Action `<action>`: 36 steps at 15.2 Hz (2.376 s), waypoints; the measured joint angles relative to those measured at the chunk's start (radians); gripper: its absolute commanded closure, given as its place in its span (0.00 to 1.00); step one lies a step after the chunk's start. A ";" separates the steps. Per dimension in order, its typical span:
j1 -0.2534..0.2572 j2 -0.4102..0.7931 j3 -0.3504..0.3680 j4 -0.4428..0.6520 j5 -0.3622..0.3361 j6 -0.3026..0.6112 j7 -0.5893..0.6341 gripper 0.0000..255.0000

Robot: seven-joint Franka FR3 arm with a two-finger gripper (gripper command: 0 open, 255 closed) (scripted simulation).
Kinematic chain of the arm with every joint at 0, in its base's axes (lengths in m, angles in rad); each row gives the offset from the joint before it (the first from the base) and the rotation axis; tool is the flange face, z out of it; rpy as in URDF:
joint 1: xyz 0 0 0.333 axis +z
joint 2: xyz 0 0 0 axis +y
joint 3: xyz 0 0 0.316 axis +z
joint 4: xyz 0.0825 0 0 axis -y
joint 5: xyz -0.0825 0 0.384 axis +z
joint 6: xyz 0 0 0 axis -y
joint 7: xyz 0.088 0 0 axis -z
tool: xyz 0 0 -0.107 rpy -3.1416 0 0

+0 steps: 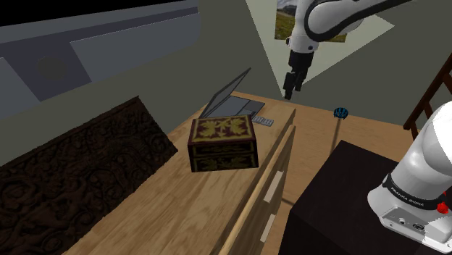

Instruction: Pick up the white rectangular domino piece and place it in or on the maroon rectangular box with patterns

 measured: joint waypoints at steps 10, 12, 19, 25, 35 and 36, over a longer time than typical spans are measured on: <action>-0.012 0.387 -0.019 0.136 -0.021 0.235 -0.068 0.00; -0.013 0.463 -0.020 0.176 -0.024 0.268 -0.076 0.00; -0.024 0.705 -0.027 0.325 -0.034 0.352 -0.110 0.00; -0.024 0.772 -0.025 0.324 -0.030 0.421 -0.113 0.00; -0.027 0.783 -0.027 0.327 -0.030 0.433 -0.114 1.00; -0.027 0.783 -0.027 0.327 -0.030 0.435 -0.114 1.00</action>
